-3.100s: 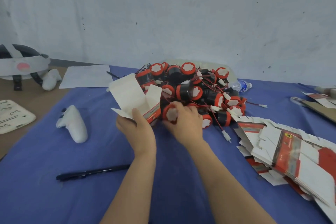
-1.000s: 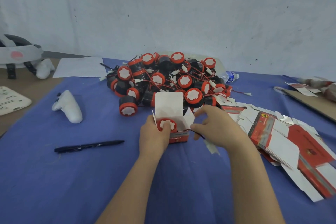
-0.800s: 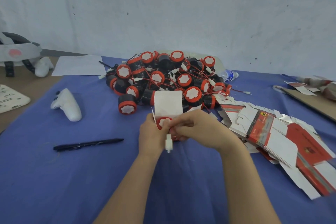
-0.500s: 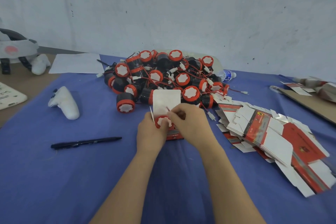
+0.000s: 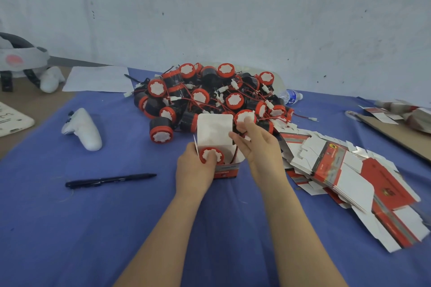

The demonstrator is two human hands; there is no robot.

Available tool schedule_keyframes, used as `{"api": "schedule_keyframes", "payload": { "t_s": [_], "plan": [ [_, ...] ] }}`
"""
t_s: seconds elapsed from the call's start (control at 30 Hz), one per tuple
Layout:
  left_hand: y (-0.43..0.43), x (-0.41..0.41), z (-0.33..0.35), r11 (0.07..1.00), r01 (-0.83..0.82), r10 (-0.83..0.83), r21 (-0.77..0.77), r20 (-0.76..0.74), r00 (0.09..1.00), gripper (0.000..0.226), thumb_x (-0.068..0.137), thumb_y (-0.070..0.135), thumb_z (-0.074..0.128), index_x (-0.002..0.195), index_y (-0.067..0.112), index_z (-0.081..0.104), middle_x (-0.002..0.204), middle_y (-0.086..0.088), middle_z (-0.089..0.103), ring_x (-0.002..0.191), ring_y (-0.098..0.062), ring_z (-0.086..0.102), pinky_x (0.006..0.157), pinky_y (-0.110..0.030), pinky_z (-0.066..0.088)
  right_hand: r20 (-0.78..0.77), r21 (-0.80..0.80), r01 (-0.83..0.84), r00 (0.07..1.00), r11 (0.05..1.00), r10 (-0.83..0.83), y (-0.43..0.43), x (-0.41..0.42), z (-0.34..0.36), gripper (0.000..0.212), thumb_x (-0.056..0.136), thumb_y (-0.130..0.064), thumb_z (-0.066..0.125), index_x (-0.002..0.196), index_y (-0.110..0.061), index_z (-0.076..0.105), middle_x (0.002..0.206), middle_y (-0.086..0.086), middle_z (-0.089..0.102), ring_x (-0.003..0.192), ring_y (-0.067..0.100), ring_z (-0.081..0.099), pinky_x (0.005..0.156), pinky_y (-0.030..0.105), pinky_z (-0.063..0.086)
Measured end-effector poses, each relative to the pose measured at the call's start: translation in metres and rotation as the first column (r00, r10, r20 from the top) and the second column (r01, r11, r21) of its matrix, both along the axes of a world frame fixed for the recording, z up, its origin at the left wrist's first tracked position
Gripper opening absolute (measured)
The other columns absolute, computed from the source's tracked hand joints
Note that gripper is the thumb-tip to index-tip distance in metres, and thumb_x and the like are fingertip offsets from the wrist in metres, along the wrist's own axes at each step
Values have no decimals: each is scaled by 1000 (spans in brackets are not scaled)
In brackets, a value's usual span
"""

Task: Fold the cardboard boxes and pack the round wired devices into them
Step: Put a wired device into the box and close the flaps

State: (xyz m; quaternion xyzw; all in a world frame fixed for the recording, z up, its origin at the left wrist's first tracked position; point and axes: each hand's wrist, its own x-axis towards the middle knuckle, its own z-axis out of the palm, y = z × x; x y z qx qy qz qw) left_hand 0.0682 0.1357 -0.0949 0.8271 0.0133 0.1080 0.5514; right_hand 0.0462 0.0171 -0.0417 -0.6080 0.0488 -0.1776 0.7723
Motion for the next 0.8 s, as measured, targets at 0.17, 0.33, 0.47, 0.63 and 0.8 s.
{"api": "schedule_keyframes", "payload": {
  "t_s": [0.17,0.33,0.47,0.63,0.8],
  "plan": [
    [0,-1,1,1000,-6,5,-4,-5,1000,27,94,28,55,117,15,50,114,-4,62,93,-16,57,71,-25,46,42,-475,152,988,867,-150,5,-2,3,63,91,-49,54,88,13,61,85,20,65,74,18,67,71,35,57],
    [0,-2,2,1000,-1,1,-12,-12,1000,26,93,28,55,116,15,50,113,-5,62,97,-19,60,74,-30,51,-47,-729,103,979,677,-200,-3,-1,1,43,96,-17,49,139,-16,45,115,-4,57,75,-7,55,60,2,41],
    [0,-2,2,1000,0,0,-5,-11,1000,25,94,29,54,115,16,50,114,-4,61,97,-17,58,73,-27,49,4,-780,256,915,571,-404,-10,-3,5,23,99,-32,47,108,-15,57,100,1,62,81,13,57,71,31,45],
    [-1,-2,2,1000,-5,5,7,-4,1000,26,94,28,54,115,14,50,113,-5,61,93,-16,57,70,-25,46,31,-677,185,974,712,-224,-4,-9,11,17,98,-22,47,90,-12,59,66,-5,56,56,7,46,50,23,39],
    [-1,-2,1,1000,0,0,12,18,1000,26,94,28,54,115,12,52,111,-6,63,91,-16,58,65,-21,44,-63,-576,-311,939,756,338,0,-18,15,22,97,-19,52,112,-17,67,78,3,69,65,5,56,66,16,50]
  ]
}}
